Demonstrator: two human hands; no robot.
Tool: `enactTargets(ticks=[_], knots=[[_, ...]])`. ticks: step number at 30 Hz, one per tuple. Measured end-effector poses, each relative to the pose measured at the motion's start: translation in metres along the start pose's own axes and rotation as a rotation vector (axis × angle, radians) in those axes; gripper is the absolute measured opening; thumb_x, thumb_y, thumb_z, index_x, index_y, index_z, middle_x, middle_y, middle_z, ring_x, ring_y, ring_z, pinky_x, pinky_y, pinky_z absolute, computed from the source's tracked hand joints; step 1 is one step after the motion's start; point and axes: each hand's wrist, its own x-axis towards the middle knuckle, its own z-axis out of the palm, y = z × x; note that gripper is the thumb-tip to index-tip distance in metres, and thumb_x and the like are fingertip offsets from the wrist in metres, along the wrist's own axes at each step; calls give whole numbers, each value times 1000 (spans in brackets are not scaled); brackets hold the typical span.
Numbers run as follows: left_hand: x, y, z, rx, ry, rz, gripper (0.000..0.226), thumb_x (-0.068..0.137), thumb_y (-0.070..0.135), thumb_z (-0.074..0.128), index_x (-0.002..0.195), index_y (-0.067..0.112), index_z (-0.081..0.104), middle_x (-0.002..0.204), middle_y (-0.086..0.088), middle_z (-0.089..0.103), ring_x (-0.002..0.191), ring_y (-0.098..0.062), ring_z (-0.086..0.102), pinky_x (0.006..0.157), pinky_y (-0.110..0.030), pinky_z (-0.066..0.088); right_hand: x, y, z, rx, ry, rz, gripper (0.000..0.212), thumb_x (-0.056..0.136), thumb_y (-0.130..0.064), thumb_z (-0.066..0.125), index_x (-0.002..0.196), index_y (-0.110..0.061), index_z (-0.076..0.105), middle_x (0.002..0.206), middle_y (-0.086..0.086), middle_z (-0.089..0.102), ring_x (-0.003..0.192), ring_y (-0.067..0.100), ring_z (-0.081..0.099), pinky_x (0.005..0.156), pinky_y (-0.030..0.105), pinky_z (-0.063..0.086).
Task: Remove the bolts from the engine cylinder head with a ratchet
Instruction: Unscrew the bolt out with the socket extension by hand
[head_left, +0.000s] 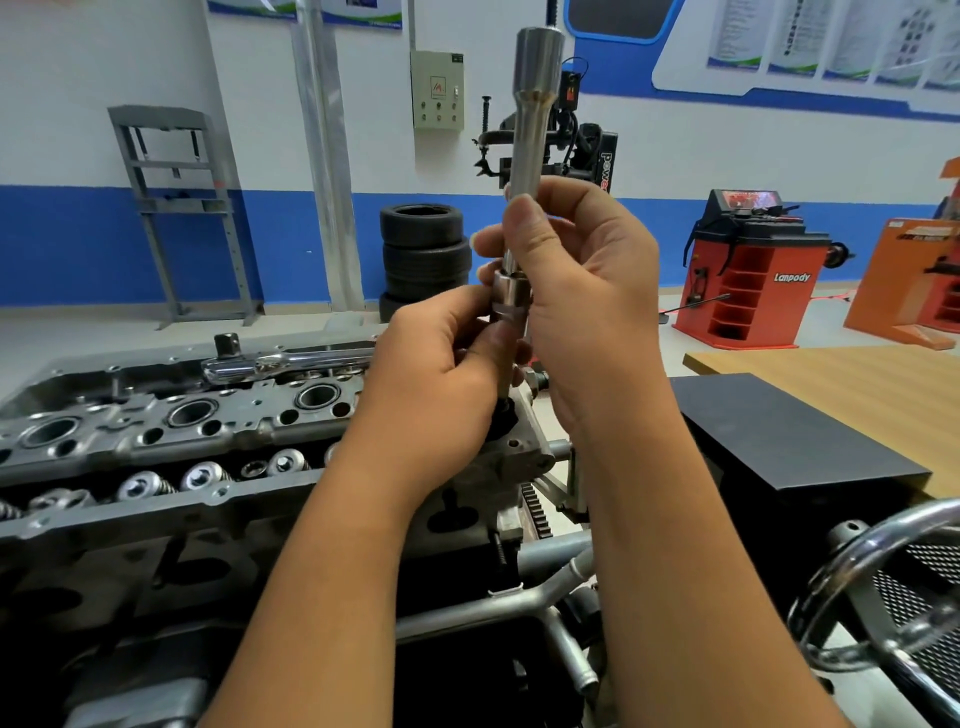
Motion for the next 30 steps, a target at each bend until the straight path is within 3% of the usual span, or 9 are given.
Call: enactTargets(ticks=[4, 8, 11, 13, 14, 17, 20, 22, 30], knots=[[0, 0, 1, 20, 92, -18, 19, 97, 14, 72, 104, 31, 75, 81, 4, 79, 74, -14, 75, 67, -31, 61, -3, 0, 2, -23, -25, -24, 7, 96, -9, 72, 97, -15, 68, 78, 16, 71, 69, 20, 64, 68, 43, 60], [-2, 1, 4, 69, 158, -13, 20, 87, 19, 82, 99, 34, 75, 81, 6, 79, 75, -11, 76, 72, -38, 64, -5, -2, 2, -33, 16, -50, 20, 89, -6, 79, 86, -25, 74, 65, -4, 65, 64, 14, 58, 63, 32, 55], [-3, 5, 4, 76, 93, 1, 10, 97, 25, 72, 97, 35, 76, 84, 4, 79, 78, -9, 75, 74, -36, 64, -5, -1, 2, -27, 35, -50, 20, 88, -7, 81, 88, -26, 74, 68, 15, 65, 64, 25, 58, 64, 41, 57], [-2, 5, 3, 61, 125, 6, 25, 106, 30, 59, 93, 21, 78, 80, -6, 76, 74, -20, 72, 66, -39, 59, -5, 0, 1, -22, 54, -55, 19, 87, -8, 83, 92, -22, 71, 75, 26, 67, 65, 37, 62, 63, 46, 58], [-2, 4, 3, 36, 173, -5, 32, 108, 31, 54, 92, 17, 78, 80, -8, 75, 75, -24, 72, 64, -39, 58, -5, 0, 1, -21, 59, -51, 20, 86, -9, 83, 95, -19, 67, 77, 25, 69, 67, 40, 67, 64, 47, 60], [-2, 7, -4, 94, 278, -72, 26, 108, 25, 56, 93, 24, 77, 80, 4, 77, 77, -9, 74, 65, -21, 57, -4, -1, 0, -26, 25, -21, 23, 91, -12, 79, 103, -10, 60, 82, 19, 74, 69, 29, 74, 61, 40, 62], [-1, 8, -21, 421, 198, -123, 14, 98, 21, 71, 99, 34, 75, 86, 15, 73, 85, -2, 69, 76, -23, 53, -3, -1, 0, 3, -37, 10, 12, 98, -13, 71, 100, -13, 58, 85, 16, 76, 67, 22, 74, 55, 25, 55], [0, 10, -29, 585, 91, -199, 21, 92, 23, 79, 106, 38, 75, 89, 20, 70, 87, 1, 64, 76, -25, 50, -2, -2, -1, 11, -68, 12, 10, 101, -13, 67, 99, -15, 58, 87, 16, 77, 68, 22, 74, 56, 22, 54], [-1, 6, -29, 680, 90, -281, 17, 86, 21, 86, 96, 31, 79, 85, 16, 70, 79, 3, 59, 67, -16, 42, -4, -3, -3, -15, -86, -17, 24, 88, -11, 81, 99, -7, 60, 75, 3, 70, 69, 30, 77, 60, 43, 64]])
